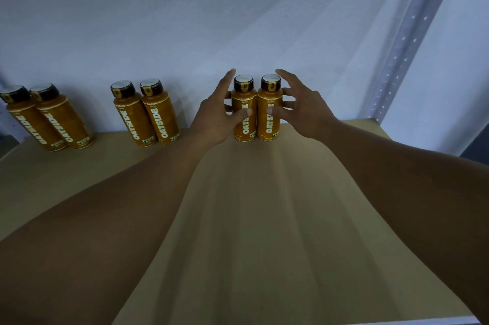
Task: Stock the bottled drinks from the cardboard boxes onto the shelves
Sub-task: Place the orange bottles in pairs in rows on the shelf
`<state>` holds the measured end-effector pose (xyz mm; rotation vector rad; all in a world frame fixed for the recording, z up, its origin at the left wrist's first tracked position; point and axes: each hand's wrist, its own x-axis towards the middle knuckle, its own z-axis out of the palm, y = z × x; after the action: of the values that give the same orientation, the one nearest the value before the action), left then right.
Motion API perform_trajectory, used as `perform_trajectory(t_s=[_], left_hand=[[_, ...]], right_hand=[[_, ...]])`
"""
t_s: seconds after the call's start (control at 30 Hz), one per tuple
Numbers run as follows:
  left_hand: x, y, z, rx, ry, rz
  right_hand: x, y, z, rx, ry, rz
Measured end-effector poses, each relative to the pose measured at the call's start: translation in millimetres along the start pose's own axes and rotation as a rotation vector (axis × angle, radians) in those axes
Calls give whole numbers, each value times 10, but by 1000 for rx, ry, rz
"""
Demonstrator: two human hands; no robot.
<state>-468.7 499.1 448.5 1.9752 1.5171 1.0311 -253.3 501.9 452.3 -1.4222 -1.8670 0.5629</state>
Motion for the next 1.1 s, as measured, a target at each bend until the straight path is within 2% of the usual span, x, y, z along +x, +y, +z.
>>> perform_trajectory(t_s=[0.27, 0.4, 0.5, 0.63, 0.87, 0.97, 1.1], left_hand=[[-407, -165, 89, -118, 83, -196], [-776, -193, 171, -97, 68, -255], [-1105, -111, 179, -61, 24, -267], [-1631, 20, 127, -50, 18, -251], [-2577, 177, -28, 59, 42, -180], [-2910, 118, -86, 192, 17, -65], [-3357, -88, -145, 298, 35, 121]], right_hand=[[-405, 173, 48, 40, -13, 137], [-710, 256, 116, 19, -43, 233], [-969, 230, 171, -70, -107, 232], [-1402, 0, 283, -146, -201, 167], [-2202, -410, 516, -169, -268, 69], [-2584, -551, 630, -208, -256, -11], [-3072, -674, 835, -269, -154, -93]])
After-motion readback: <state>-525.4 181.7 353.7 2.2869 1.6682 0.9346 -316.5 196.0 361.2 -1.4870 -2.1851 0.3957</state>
